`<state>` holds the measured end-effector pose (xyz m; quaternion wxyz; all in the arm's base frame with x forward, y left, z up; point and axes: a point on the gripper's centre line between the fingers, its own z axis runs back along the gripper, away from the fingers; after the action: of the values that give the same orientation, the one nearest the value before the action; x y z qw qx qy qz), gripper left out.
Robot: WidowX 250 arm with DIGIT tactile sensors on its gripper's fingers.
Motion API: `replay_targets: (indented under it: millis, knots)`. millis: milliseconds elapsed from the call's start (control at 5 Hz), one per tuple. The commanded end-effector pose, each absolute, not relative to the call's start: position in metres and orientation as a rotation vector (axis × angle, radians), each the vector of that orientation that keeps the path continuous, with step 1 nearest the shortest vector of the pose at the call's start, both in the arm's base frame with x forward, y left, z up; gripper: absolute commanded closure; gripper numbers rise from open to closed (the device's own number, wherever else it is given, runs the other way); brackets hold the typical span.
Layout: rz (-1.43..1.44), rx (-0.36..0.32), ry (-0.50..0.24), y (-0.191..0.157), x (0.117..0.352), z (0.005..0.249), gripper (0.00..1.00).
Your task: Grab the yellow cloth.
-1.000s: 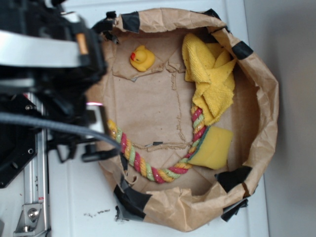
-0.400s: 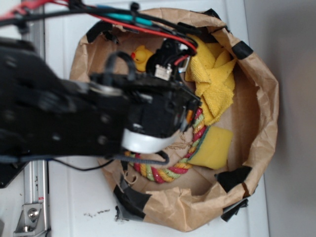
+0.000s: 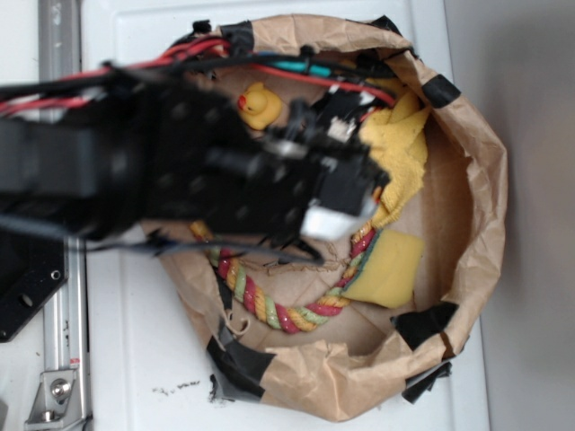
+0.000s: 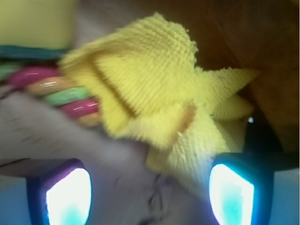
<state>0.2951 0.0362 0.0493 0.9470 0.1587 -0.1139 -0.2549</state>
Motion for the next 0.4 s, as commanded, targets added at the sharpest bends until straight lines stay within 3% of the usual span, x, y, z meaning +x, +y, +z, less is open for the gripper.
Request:
replay_targets:
  millis: [0, 200]
  knots:
    - [-0.463, 0.325, -0.212, 0.0486, 0.3342, 0.0422, 1.00]
    - [-0.440, 0.320, -0.205, 0.0525, 0.3336, 0.0402, 1.00]
